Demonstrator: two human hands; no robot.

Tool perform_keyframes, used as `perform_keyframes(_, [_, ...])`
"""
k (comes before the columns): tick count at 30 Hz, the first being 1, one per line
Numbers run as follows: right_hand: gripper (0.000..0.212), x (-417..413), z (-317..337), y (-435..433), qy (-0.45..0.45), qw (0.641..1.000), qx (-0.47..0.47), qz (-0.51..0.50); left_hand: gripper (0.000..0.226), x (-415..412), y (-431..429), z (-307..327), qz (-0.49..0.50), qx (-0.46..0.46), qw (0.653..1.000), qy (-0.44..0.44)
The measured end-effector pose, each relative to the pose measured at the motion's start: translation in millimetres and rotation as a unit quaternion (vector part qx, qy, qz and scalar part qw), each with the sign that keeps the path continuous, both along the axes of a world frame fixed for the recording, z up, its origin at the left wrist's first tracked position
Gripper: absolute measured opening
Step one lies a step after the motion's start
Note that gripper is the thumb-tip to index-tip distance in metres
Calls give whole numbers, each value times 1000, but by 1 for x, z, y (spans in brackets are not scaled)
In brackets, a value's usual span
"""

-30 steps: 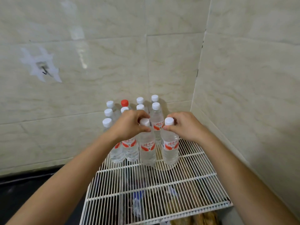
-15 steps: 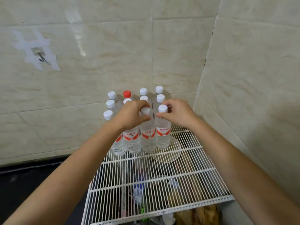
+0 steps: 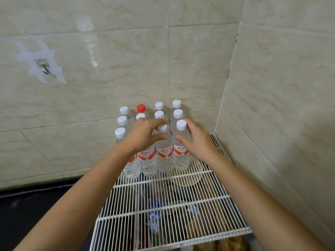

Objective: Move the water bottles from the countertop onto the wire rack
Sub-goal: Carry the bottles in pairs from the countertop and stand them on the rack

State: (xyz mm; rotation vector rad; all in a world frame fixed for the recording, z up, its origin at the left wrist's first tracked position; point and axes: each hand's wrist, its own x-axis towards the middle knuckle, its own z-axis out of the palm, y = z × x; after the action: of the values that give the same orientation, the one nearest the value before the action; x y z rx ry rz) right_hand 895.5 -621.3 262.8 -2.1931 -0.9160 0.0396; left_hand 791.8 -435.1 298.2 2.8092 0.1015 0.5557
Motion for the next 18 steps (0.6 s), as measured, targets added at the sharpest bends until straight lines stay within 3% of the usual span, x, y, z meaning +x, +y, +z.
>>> perform_keyframes(4, [67, -6, -1, -7, 23, 999, 9, 27, 54, -10, -1, 2, -12, 80, 997, 10])
perform_keyframes(7, [72, -6, 14, -14, 9, 999, 13, 29, 57, -22, -2, 12, 39, 138, 985, -92])
perform_keyframes(12, [70, -19, 34, -9, -168, 978, 120, -32, 57, -67, -13, 14, 173, 139, 953, -207])
perform_keyframes(15, [70, -43, 7, 6, -235, 960, 154, 5, 62, -105, -22, -19, 227, 116, 951, -177])
perform_keyframes(18, [76, -75, -37, 28, -250, 956, 128, 83, 67, -151, -32, -61, 313, 101, 938, -109])
